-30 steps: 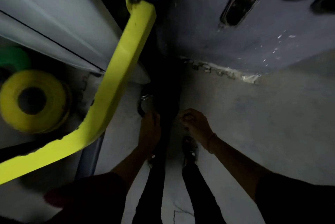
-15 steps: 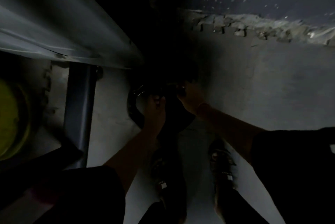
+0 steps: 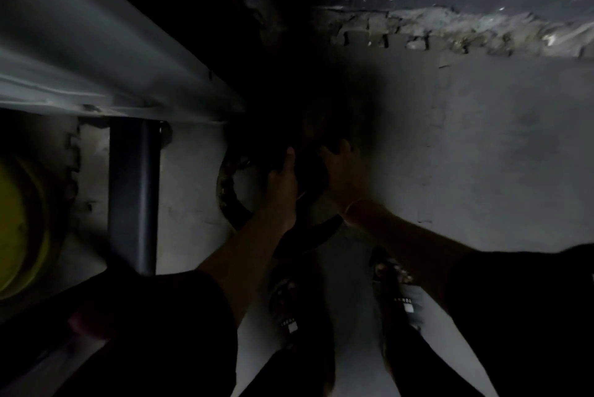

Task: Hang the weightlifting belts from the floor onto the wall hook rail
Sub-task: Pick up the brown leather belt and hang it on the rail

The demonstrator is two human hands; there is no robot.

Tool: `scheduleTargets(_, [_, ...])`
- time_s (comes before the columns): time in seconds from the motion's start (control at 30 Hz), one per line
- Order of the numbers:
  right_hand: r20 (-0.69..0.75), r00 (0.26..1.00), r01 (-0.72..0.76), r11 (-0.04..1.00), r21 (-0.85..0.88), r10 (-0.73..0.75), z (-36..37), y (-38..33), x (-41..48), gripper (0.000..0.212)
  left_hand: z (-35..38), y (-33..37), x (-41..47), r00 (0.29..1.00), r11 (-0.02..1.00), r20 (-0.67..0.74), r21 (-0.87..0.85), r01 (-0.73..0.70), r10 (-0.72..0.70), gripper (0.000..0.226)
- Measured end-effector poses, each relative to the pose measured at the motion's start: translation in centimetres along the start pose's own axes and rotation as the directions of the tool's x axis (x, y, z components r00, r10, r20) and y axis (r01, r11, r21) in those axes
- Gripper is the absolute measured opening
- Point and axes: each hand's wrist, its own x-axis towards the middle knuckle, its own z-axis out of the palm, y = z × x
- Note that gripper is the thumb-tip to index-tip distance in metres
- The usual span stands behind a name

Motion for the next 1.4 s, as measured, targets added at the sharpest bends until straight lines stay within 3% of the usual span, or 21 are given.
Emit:
scheduleTargets(0.07, [-0.087, 0.995, 0.046, 0.994, 0.099, -0.038, -2.2, -1.0, -3.4, 0.042, 1.4, 0.3, -2.3, 0.999, 0.999, 0.038, -0.046, 0.01, -0.009, 0.075])
scheduleTargets(0.17, [-0.051, 0.997, -0.034, 0.964, 0.263, 0.049, -6.1, -2.0, -7.6, 0.037, 4.2, 1.9, -7.9, 1.0, 0.999, -0.021, -0.042, -0.018, 0.017, 0.037])
scheduleTargets(0.3, [-0.142, 0.99, 0.063, 0.907, 0.416, -0.004, -13.2, -3.7, -12.6, 0.042, 7.1, 4.2, -15.9, 0.989, 0.99, -0.067, 0.042, -0.132, 0.134, 0.019])
scheduleTargets(0.33, [-0.171, 0.984, 0.033, 0.888, 0.459, 0.052, -15.0, -4.1, -13.6, 0.04, 7.7, 4.8, -17.9, 0.985, 0.988, -0.07, 0.017, -0.155, 0.156, 0.018])
scheduleTargets(0.4, [-0.191, 0.94, -0.111, 0.783, 0.612, 0.282, -18.5, -5.2, -14.8, 0.038, 8.4, 5.6, -21.5, 0.98, 0.984, -0.085, 0.02, -0.179, 0.18, 0.029])
scheduleTargets(0.47, [-0.12, 0.888, -0.204, 0.615, 0.761, 0.444, -22.4, -6.4, -15.6, 0.051, 9.1, 6.8, -25.2, 0.977, 0.981, -0.091, 0.004, -0.194, 0.193, 0.047])
scheduleTargets(0.53, [0.042, 0.886, -0.235, 0.368, 0.9, 0.463, -26.6, -8.4, -16.9, 0.045, 9.8, 8.6, -29.6, 0.964, 0.969, -0.104, -0.013, -0.248, 0.245, 0.047])
scheduleTargets(0.57, [0.094, 0.897, -0.232, 0.28, 0.932, 0.432, -28.7, -9.4, -17.6, 0.04, 10.2, 9.9, -32.2, 0.955, 0.961, -0.109, 0.007, -0.276, 0.275, 0.044])
scheduleTargets(0.6, [0.099, 0.914, -0.212, 0.256, 0.943, 0.393, -30.7, -10.6, -18.5, 0.036, 10.4, 11.0, -34.8, 0.95, 0.954, -0.088, 0.005, -0.299, 0.299, 0.042])
scheduleTargets(0.73, [-0.061, 0.936, -0.034, 0.262, 0.965, 0.345, -38.3, -15.8, -22.2, 0.013, 10.1, 16.0, -44.8, 0.923, 0.922, 0.038, -0.065, -0.381, 0.384, 0.039])
scheduleTargets(0.83, [-0.125, 0.91, 0.013, 0.275, 0.961, 0.394, -43.3, -19.7, -24.9, 0.018, 9.5, 19.3, -50.5, 0.861, 0.862, 0.09, 0.045, -0.505, 0.5, 0.037])
scheduleTargets(0.93, [-0.154, 0.913, 0.034, 0.304, 0.952, 0.378, -48.3, -23.6, -27.6, 0.037, 9.1, 22.2, -56.0, 0.796, 0.793, 0.116, 0.083, -0.604, 0.594, 0.031])
scheduleTargets(1.1, [-0.276, 0.914, 0.176, 0.321, 0.93, 0.297, -57.3, -28.4, -32.8, 0.033, 10.5, 25.7, -65.4, 0.687, 0.699, 0.221, 0.033, -0.714, 0.692, 0.034])
scheduleTargets(1.27, [-0.479, 0.863, 0.407, 0.341, 0.847, 0.161, -67.8, -32.0, -38.3, 0.018, 14.3, 29.6, -75.8, 0.457, 0.512, 0.316, -0.115, -0.851, 0.831, 0.032])
scheduleTargets(1.4, [-0.631, 0.769, 0.569, 0.343, 0.747, 0.099, -75.6, -33.6, -41.9, 0.019, 17.9, 32.8, -83.9, 0.29, 0.369, 0.318, -0.226, -0.901, 0.903, 0.025])
